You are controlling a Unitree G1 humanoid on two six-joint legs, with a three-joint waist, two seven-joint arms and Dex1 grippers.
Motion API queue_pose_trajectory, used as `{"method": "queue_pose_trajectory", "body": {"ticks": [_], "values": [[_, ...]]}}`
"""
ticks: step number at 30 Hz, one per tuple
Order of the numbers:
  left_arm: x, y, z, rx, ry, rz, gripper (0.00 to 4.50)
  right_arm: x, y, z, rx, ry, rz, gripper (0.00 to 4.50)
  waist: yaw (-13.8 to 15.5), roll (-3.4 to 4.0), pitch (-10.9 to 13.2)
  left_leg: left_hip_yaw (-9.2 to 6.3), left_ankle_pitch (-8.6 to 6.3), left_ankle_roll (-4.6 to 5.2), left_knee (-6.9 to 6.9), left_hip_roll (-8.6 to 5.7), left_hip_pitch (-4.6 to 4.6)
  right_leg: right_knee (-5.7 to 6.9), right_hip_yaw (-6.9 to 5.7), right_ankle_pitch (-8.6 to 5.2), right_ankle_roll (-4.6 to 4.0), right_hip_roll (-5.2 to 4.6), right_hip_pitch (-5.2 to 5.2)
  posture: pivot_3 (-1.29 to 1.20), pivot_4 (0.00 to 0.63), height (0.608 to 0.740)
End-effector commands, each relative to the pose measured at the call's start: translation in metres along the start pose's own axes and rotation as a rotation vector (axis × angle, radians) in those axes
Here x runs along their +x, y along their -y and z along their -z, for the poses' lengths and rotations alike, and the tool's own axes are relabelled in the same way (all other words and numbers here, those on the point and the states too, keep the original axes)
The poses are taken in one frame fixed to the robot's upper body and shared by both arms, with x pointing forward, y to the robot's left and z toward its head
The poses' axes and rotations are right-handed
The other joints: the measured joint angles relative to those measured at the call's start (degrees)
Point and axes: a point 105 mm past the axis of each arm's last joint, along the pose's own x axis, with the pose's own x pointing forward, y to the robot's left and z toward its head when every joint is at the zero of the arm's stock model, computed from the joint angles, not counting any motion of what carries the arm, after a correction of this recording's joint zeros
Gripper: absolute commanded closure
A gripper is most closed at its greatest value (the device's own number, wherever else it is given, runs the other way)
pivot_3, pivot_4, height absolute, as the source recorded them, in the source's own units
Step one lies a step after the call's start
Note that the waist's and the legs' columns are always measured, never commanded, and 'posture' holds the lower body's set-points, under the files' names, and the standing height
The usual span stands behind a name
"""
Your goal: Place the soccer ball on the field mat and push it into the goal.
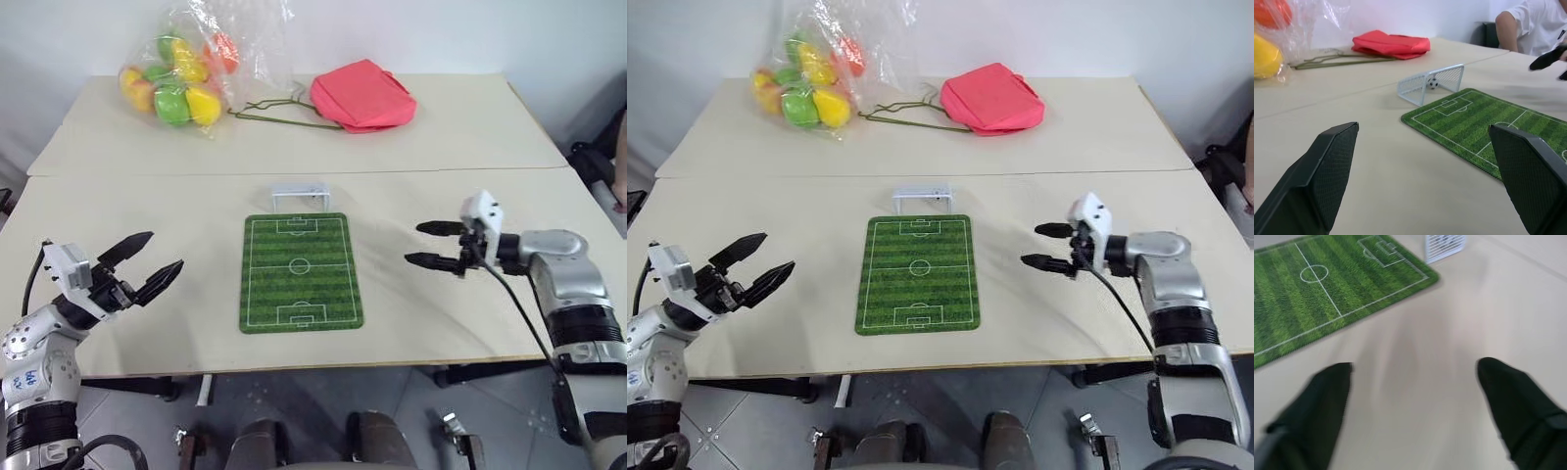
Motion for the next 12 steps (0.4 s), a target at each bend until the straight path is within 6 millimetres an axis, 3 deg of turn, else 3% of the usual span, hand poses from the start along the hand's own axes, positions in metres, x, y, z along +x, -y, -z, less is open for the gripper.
{"method": "queue_pose_trajectory", "body": {"ticks": [1, 6, 12], "values": [[-0.012, 0.000, -0.017, 0.037, 0.029, 0.014, 0.00, -0.021, -0.002, -0.010, -0.056, 0.050, -0.024, 0.04, 0.20, 0.00, 0.00, -0.01, 0.00, 0.00, 0.00, 0.08, 0.00, 0.00, 0.00, 0.00, 0.00, 0.00, 0.00, 0.00, 0.150, 0.740], [-0.033, -0.004, -0.022, 0.022, 0.000, -0.024, 0.00, -0.056, -0.002, 0.001, -0.059, 0.029, -0.003, 0.04, 0.81, -0.03, 0.02, 0.00, -0.01, 0.01, 0.03, 0.22, -0.01, -0.02, 0.03, 0.00, 0.00, -0.03, 0.01, 0.00, 0.150, 0.740], [-0.043, 0.000, -0.020, 0.039, -0.052, -0.003, 0.00, -0.058, 0.001, 0.008, -0.038, 0.025, 0.082, 0.04, 1.46, -0.02, 0.03, 0.07, 0.00, 0.01, 0.09, 0.28, 0.04, -0.02, 0.09, 0.00, 0.00, -0.01, 0.05, 0.00, 0.150, 0.740]]}}
